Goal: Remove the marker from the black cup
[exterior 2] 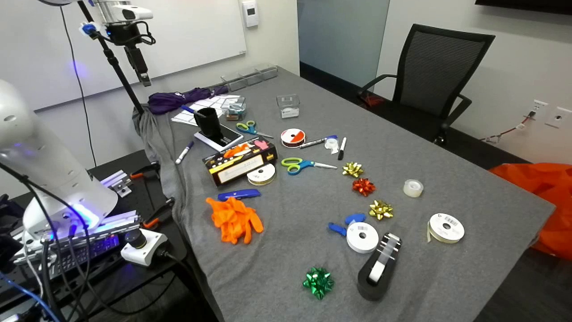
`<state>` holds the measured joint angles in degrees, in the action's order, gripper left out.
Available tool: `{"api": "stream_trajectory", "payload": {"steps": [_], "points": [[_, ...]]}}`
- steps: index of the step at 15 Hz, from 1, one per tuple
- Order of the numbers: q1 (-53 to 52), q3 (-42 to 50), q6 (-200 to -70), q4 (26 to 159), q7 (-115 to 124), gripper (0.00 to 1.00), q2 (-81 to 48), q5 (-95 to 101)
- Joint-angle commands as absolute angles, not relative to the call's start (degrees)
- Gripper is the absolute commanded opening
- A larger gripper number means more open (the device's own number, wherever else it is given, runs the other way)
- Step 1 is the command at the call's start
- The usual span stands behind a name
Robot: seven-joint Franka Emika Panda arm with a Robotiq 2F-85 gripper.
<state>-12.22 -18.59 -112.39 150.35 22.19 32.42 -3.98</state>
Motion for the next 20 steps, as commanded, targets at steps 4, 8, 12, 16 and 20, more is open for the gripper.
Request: {"api": "stream_trajectory", "payload": {"steps": [4,8,12,16,20], "points": [[-11.0,-18.0,-112.8,142.9,25.7,1.00,21.0,-5.7],[-11.4,-17.2,-112.6,139.3,25.6,1.00,14.7,-7.2],[-11.3,-16.4,-115.1,136.5,25.9,1.00,8.9,-7.6],[-11.0,-15.6,-120.1,134.7,27.9,1.00,3.2,-4.4],[-11.7,-14.6,-125.6,134.7,30.6,1.00,-1.3,-0.4]]}}
